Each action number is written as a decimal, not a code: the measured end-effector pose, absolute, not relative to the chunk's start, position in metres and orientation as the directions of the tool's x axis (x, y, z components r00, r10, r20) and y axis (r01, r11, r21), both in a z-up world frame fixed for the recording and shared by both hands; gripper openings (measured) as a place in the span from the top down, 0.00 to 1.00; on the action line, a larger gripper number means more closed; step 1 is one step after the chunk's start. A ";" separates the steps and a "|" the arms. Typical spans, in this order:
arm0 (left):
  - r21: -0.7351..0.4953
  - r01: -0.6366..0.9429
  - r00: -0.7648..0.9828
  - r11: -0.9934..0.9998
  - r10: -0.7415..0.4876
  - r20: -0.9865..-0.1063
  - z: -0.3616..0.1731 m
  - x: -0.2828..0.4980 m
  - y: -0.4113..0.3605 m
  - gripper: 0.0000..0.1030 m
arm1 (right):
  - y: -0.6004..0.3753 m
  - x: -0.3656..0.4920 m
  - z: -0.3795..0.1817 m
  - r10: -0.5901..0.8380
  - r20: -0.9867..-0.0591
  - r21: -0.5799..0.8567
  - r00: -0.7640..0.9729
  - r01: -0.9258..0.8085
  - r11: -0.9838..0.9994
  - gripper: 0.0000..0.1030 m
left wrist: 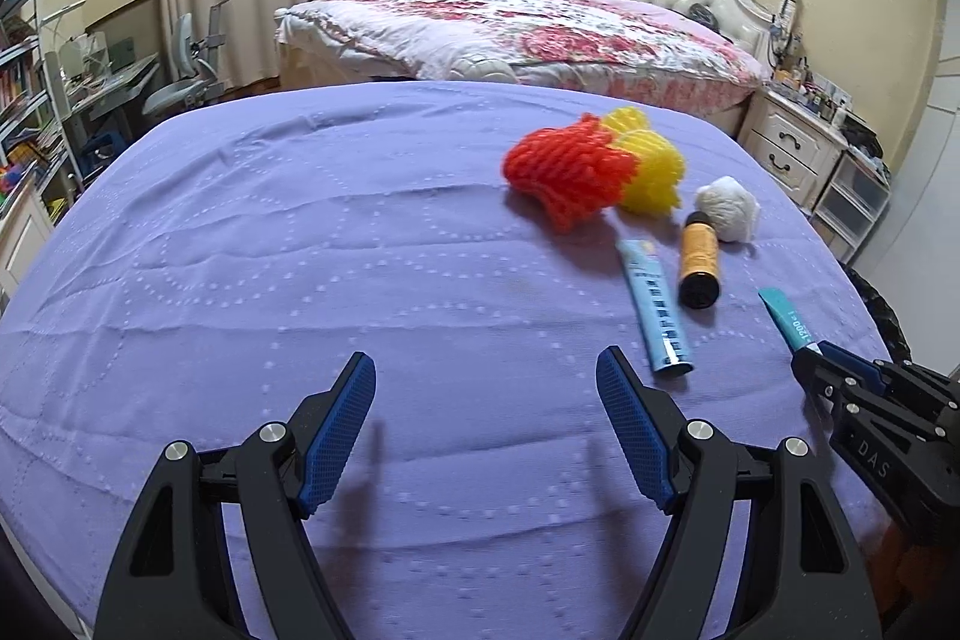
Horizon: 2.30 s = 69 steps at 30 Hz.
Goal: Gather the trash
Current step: 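Grasp the light blue tube with the left gripper, then carry the teal and blue tubes over the bin and open both grippers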
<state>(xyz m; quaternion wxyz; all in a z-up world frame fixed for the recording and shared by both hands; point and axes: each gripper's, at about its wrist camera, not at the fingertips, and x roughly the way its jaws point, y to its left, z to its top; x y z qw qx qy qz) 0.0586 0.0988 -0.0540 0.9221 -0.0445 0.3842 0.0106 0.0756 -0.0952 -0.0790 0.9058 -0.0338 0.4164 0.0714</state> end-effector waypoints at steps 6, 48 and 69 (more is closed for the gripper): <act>-0.080 -0.020 0.701 0.997 -0.043 -0.712 -0.053 0.067 0.076 0.28 | -0.120 0.081 -0.080 0.093 -0.754 0.021 0.651 -0.117 0.993 0.83; -0.059 0.059 0.657 0.997 -0.083 -0.749 -0.061 0.081 0.037 0.84 | -0.133 0.078 -0.080 0.138 -0.736 0.069 0.663 -0.130 0.989 0.82; -0.059 0.183 0.709 0.981 -0.173 -0.684 -0.036 0.049 -0.020 0.84 | -0.177 0.051 -0.054 0.088 -0.686 0.091 0.723 -0.035 0.995 0.82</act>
